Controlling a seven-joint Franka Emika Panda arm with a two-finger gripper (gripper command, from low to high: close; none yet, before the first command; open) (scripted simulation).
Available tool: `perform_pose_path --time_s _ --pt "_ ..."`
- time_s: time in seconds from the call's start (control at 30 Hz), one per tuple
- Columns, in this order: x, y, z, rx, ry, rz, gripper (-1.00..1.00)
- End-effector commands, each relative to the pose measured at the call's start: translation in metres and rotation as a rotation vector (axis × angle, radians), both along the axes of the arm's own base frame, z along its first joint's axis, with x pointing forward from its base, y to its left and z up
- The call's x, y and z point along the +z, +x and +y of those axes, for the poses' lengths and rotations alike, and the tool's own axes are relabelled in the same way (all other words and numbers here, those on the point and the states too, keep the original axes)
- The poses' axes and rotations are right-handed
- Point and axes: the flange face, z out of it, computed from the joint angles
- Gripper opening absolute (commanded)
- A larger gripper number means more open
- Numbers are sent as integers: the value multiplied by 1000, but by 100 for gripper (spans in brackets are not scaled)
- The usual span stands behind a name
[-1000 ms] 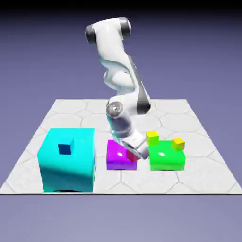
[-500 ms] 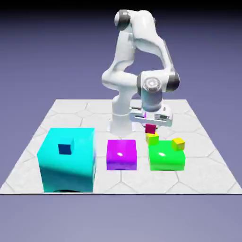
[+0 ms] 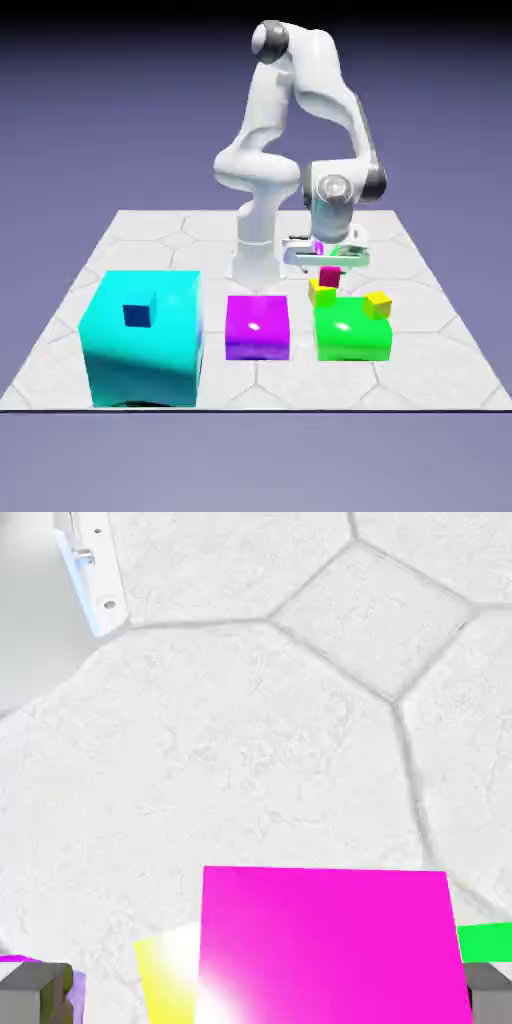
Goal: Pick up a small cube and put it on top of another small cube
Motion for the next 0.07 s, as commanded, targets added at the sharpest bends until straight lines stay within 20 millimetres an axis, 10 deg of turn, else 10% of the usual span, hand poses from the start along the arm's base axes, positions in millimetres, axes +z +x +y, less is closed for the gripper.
perform_pose_path --time_s 0.0,0.03 --pt "13 3 0 0 0 -1 100" --pt "15 4 0 1 0 -1 100"
